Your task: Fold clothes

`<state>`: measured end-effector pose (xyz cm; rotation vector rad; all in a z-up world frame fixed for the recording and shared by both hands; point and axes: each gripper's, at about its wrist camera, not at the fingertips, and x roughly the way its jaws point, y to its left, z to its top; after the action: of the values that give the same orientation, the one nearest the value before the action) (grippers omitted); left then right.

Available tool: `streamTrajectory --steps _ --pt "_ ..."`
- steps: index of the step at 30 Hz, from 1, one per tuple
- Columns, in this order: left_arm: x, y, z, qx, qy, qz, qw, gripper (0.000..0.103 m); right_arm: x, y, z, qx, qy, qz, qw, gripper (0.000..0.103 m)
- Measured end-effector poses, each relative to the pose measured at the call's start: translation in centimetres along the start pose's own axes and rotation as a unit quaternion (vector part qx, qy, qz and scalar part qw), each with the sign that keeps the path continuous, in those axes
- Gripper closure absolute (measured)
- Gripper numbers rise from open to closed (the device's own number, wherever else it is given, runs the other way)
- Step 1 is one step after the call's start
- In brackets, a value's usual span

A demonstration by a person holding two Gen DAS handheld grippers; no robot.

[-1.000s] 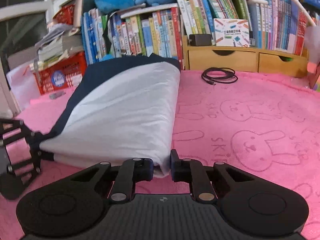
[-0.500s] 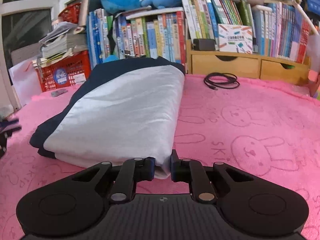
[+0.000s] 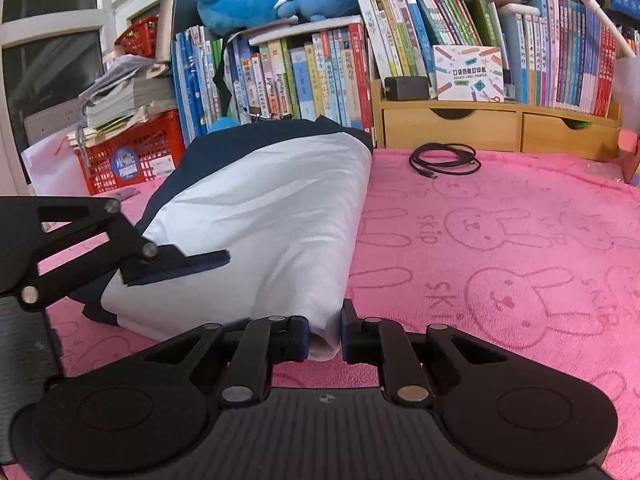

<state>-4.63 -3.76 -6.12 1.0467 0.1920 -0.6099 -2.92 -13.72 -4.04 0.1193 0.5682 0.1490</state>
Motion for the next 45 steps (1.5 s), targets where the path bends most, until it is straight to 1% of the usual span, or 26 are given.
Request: streamTrajectory --steps 1,2,4,6,7,8,9,10,14,17,23,24,26,28,31,32,33,34,35,36,37,38,41,42,43,45 --pt "-0.4 0.3 0.0 -0.010 -0.004 -0.013 0.9999 0.055 0.0 0.0 0.0 0.000 0.000 0.001 1.000 0.087" --pt "-0.4 0.3 -0.1 -0.007 -0.004 -0.014 0.9999 0.053 0.0 0.0 0.0 0.001 0.000 0.001 1.000 0.087" --pt "0.4 -0.1 -0.2 0.017 0.002 0.005 0.9998 0.053 0.0 0.0 0.0 0.000 -0.001 0.000 1.000 0.087" --pt "1.3 -0.2 -0.3 0.024 0.010 0.022 0.9994 0.055 0.0 0.1 -0.1 -0.001 -0.002 -0.002 1.000 0.087" --pt "1.8 -0.2 -0.3 0.025 0.014 0.030 0.9991 0.061 0.0 0.1 -0.1 -0.001 -0.002 -0.002 1.000 0.087" --pt "2.0 -0.1 -0.3 0.021 0.018 0.034 0.9990 0.074 -0.1 0.1 -0.1 0.000 -0.003 -0.003 1.000 0.087" --pt "2.0 0.0 -0.4 0.013 0.023 0.038 0.9989 0.081 -0.1 0.1 -0.1 0.001 -0.004 -0.003 1.000 0.087" --pt "2.0 0.1 -0.5 0.009 0.028 0.043 0.9986 0.084 -0.2 0.0 -0.1 0.002 -0.005 -0.003 1.000 0.087" --pt "1.3 0.8 -2.0 -0.001 0.055 0.058 0.9968 0.091 -0.5 -0.1 0.0 0.008 -0.010 0.002 1.000 0.087" --pt "0.4 1.4 -4.1 -0.013 0.094 0.065 0.9933 0.093 -0.5 -0.1 -0.1 0.004 -0.007 0.001 1.000 0.087" --pt "-2.2 2.1 -8.3 -0.043 0.169 0.081 0.9813 0.093 -0.4 0.0 -0.3 -0.001 0.000 -0.003 1.000 0.087" --pt "-2.9 2.2 -8.8 -0.050 0.175 0.085 0.9796 0.093 -0.4 0.0 -0.3 -0.003 0.001 -0.003 1.000 0.087" --pt "-4.0 2.9 -9.3 -0.069 0.184 0.095 0.9759 0.089 -0.3 0.2 -0.3 -0.014 0.007 -0.001 1.000 0.087" --pt "-5.0 4.5 -10.1 -0.099 0.199 0.123 0.9672 0.088 -0.5 0.4 -0.2 -0.057 0.030 0.019 0.998 0.084" --pt "-6.4 7.7 -11.9 -0.151 0.220 0.165 0.9497 0.086 -2.0 -0.7 0.8 -0.102 0.045 0.068 0.991 0.071" --pt "-6.7 9.0 -12.5 -0.175 0.220 0.174 0.9438 0.084 -2.6 -1.2 1.2 -0.114 0.048 0.085 0.989 0.062" --pt "-7.0 10.3 -12.9 -0.206 0.212 0.177 0.9387 0.084 -3.2 -1.7 1.6 -0.126 0.051 0.103 0.985 0.055" --pt "-7.2 11.6 -13.0 -0.243 0.197 0.176 0.9334 0.083 -3.8 -2.2 2.3 -0.132 0.047 0.115 0.983 0.052" --pt "-7.0 12.8 -12.7 -0.277 0.177 0.175 0.9279 0.081 -4.2 -2.7 3.3 -0.127 0.031 0.120 0.984 0.049" --pt "-6.4 13.7 -12.0 -0.301 0.157 0.176 0.9240 0.079 -4.5 -3.0 4.3 -0.123 0.013 0.120 0.985 0.043" --pt "-5.8 14.5 -11.1 -0.319 0.137 0.178 0.9209 0.077 -4.2 -2.7 5.2 -0.125 -0.010 0.109 0.986 0.040" --pt "-4.8 15.2 -10.2 -0.332 0.118 0.178 0.9188 0.074 -3.1 -1.6 5.8 -0.140 -0.024 0.093 0.985 0.038" --pt "-1.1 16.8 -7.3 -0.356 0.077 0.169 0.9158 0.072 2.3 4.0 7.0 -0.225 -0.033 0.054 0.972 0.039" --pt "0.3 17.3 -6.5 -0.360 0.066 0.162 0.9164 0.072 4.2 5.8 7.3 -0.253 -0.036 0.041 0.966 0.039" --pt "1.6 17.8 -6.0 -0.363 0.059 0.150 0.9177 0.072 5.8 7.9 7.4 -0.284 -0.030 0.038 0.957 0.039" --pt "4.0 18.3 -5.6 -0.369 0.060 0.118 0.9200 0.072 8.3 12.5 6.4 -0.346 0.010 0.074 0.935 0.050"
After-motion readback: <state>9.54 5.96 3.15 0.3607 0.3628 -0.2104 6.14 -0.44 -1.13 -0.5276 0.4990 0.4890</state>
